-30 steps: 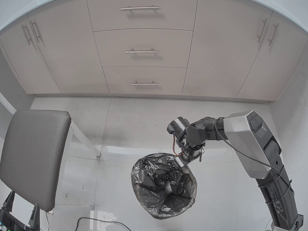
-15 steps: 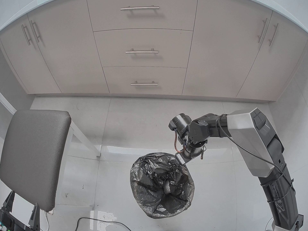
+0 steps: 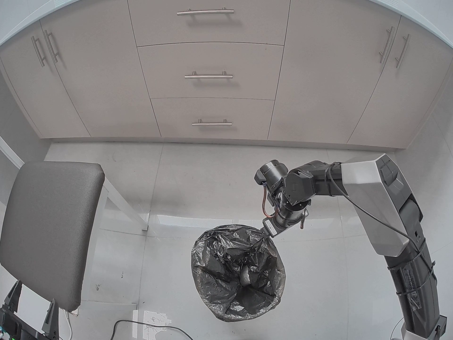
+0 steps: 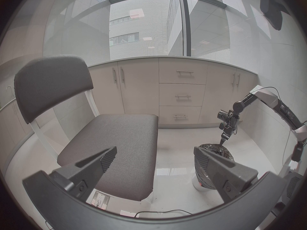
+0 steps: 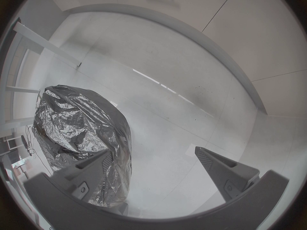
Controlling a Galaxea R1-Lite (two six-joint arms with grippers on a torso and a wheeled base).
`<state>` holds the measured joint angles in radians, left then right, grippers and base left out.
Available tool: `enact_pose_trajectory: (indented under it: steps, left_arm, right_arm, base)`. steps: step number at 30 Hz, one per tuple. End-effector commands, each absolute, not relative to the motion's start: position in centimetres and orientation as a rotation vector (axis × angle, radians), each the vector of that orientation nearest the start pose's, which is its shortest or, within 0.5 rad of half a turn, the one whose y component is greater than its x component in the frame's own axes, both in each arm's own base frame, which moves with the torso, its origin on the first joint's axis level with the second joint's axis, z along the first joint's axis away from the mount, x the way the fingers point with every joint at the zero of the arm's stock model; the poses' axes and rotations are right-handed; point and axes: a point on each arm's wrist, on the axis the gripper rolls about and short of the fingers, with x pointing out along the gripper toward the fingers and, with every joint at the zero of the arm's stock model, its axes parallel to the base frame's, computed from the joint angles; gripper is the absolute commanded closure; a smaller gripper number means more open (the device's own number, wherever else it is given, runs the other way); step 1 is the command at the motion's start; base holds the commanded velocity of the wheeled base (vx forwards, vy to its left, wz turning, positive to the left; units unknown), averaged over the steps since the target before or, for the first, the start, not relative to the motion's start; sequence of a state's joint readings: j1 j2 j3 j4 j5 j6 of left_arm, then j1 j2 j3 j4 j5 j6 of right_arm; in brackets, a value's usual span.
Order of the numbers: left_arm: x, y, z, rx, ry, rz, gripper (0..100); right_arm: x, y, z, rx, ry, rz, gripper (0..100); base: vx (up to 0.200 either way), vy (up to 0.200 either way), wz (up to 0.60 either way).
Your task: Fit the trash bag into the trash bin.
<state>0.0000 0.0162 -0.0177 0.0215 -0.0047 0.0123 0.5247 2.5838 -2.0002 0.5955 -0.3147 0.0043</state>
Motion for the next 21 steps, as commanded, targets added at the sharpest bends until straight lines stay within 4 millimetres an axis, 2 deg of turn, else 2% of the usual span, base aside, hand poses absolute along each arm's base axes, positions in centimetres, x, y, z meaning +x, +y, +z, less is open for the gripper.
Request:
enact_pose_trajectory:
  steps: [1, 9, 16, 21]
  left_arm:
    - [-2.3, 0.0, 7.5, 0.012, 0.015, -0.005, 0]
    - [-2.3, 0.0, 7.5, 0.012, 0.015, -0.005, 0]
    - [-2.3, 0.0, 7.5, 0.012, 0.017, -0.005, 0]
    - [-2.3, 0.0, 7.5, 0.012, 0.015, -0.005, 0]
  right_arm:
    - [42.4, 22.8, 2.8, -0.471, 1.086, 0.168, 0]
    - [43.2, 21.5, 1.0, -0.464, 1.125, 0.139, 0]
    - [43.2, 21.5, -1.1, -0.481, 1.163, 0.137, 0]
    - [43.4, 21.2, -0.5, -0.477, 1.152, 0.133, 0]
  base:
    - [0.000, 0.000, 0.00]
    - [0.000, 0.000, 0.00]
    - [0.000, 0.000, 0.00]
    - [0.000, 0.000, 0.00]
